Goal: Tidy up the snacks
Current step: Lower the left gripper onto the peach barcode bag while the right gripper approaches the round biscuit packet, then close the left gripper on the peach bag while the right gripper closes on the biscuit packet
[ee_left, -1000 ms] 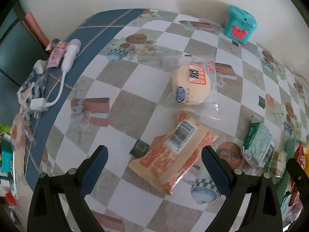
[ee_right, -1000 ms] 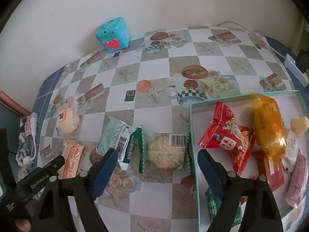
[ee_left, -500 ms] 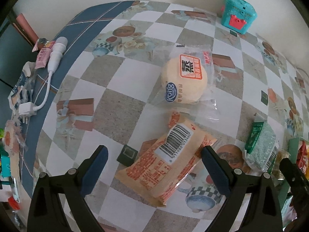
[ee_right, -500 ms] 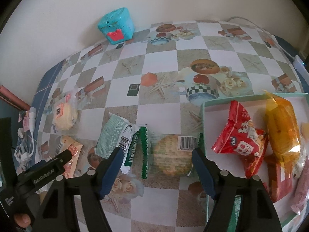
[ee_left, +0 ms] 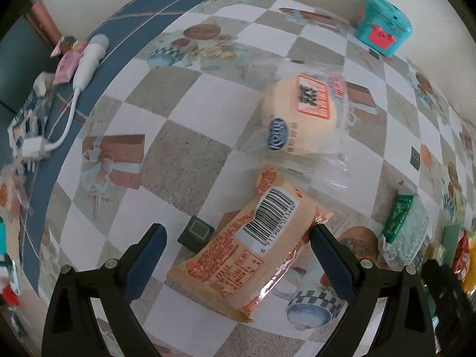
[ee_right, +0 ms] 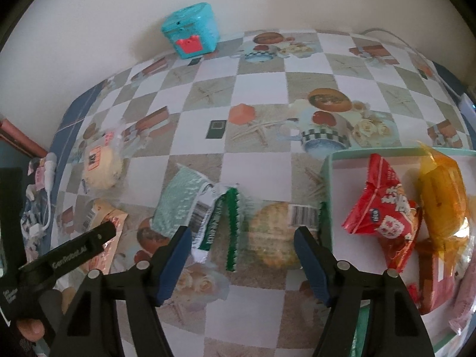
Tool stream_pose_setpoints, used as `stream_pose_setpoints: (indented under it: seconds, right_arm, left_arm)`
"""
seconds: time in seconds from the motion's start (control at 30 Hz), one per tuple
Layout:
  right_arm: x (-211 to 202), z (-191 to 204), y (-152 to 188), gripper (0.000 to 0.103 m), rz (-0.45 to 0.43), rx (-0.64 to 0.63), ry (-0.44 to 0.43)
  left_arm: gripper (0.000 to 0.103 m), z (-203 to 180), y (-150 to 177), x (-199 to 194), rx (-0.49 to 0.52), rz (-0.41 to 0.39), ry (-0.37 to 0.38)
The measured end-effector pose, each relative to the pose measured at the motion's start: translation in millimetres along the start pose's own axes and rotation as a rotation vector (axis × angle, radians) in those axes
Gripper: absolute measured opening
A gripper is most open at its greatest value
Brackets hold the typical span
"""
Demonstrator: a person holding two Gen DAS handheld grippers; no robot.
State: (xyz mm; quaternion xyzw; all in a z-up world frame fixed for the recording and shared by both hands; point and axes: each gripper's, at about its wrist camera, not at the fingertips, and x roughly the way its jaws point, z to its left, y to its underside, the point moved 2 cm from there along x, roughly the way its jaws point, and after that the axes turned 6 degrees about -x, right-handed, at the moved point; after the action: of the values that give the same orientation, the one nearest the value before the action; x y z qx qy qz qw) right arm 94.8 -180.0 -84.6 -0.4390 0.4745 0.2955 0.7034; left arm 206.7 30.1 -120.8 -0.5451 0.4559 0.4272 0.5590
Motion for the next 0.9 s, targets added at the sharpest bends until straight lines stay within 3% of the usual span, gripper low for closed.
stream_pose_setpoints:
  seconds: [0.1, 0.23, 0.37, 0.47, 0.6, 0.9]
  right_arm:
    - [-2.6, 3.6, -0.3, 0.073, -0.001, -0.003, -0.014]
    - [-9.6, -3.3, -4.5, 0.073, -0.036, 0.003, 0.035]
    - [-6.2, -16.9, -5.9, 0.073, -0.024, 0.045, 0.039]
    - [-4.0, -21.9, -6.3, 0.071, -0.017, 0.06, 0.032]
    - [-0.1, -19.9, -3.9, 0.071, -0.005, 0.056, 0.039]
    - [3.7, -13.5, -1.4, 0.069, 0.0, 0.03, 0.054]
  left_arm:
    - [0.097, 7.9, -2.0, 2.5, -0.026, 0.002, -0.008]
    - [0.097, 17.8, -4.0, 6.1, -0.049, 0.004, -0.013]
    - [0.097, 29.2, -5.1, 10.1, -0.075, 0.009, -0.025]
    - [0.097, 38.3, -6.2, 13.8, -0.09, 0.009, -0.079]
    - [0.097, 50.8, -8.1, 18.5, -0.124, 0.022, -0.065]
    - [0.097, 57.9, -14.2, 26.5, -0.101, 0.026, -0.081]
